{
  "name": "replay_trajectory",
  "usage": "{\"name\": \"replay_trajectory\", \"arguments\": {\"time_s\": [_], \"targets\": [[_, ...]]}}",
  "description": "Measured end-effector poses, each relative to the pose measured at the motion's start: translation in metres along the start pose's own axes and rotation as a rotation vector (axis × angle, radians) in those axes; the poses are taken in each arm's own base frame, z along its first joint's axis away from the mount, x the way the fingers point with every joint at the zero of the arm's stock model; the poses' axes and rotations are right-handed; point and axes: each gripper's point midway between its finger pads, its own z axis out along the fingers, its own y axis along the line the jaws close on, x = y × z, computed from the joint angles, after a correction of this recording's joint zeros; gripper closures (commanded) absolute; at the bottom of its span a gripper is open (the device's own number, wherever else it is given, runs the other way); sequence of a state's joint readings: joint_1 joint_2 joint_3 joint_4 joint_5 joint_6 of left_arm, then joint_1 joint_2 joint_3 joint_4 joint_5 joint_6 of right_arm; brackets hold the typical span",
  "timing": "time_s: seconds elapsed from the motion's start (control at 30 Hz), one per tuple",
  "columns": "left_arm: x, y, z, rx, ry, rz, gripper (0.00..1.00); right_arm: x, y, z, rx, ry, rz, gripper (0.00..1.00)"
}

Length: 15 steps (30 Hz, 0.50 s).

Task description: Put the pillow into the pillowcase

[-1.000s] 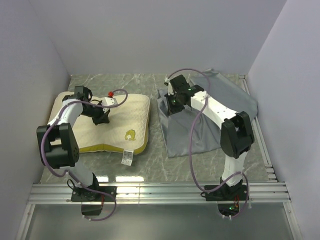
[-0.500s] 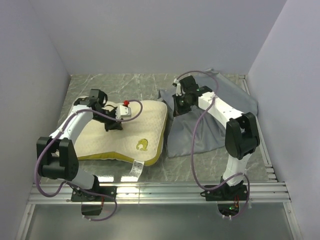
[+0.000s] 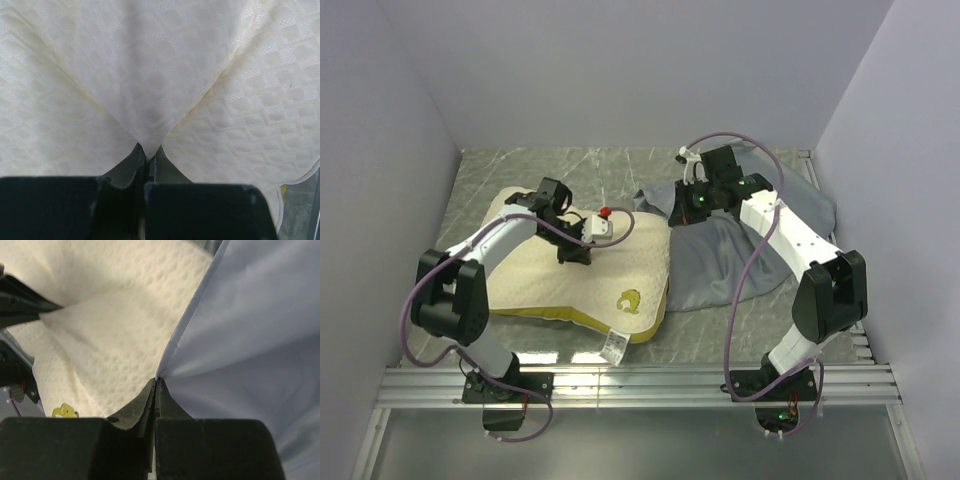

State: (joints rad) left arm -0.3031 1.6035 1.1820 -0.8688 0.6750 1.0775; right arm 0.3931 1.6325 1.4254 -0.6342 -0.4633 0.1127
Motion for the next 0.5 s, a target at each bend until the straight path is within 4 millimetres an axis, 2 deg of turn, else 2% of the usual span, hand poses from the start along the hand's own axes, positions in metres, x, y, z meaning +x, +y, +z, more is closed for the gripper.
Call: {"name": "replay_trajectory", "arguments": {"time_s": [0.1, 0.23, 0.37, 0.5], "targets": [[-0.009, 0.016, 0.005, -0.006, -0.01, -0.012, 1.0, 0.016, -0.001, 0.003, -0.019, 0.045, -0.002, 1.0], [-0.026, 0.048, 0.008, -0.052, -0.05, -0.022, 1.0, 0.035, -0.003, 0.006, -0.031, 0.1, -0.009, 1.0], [-0.04, 0.081, 0.013, -0.139, -0.1, -0.064, 1.0, 0.043, -0.006, 0.008, -0.03, 0.119, -0.017, 1.0], [-0.04, 0.107, 0.03, -0.235, -0.089, -0.127, 1.0, 0.04, -0.007, 0.009, -0.029, 0.114, -0.023, 1.0]]}}
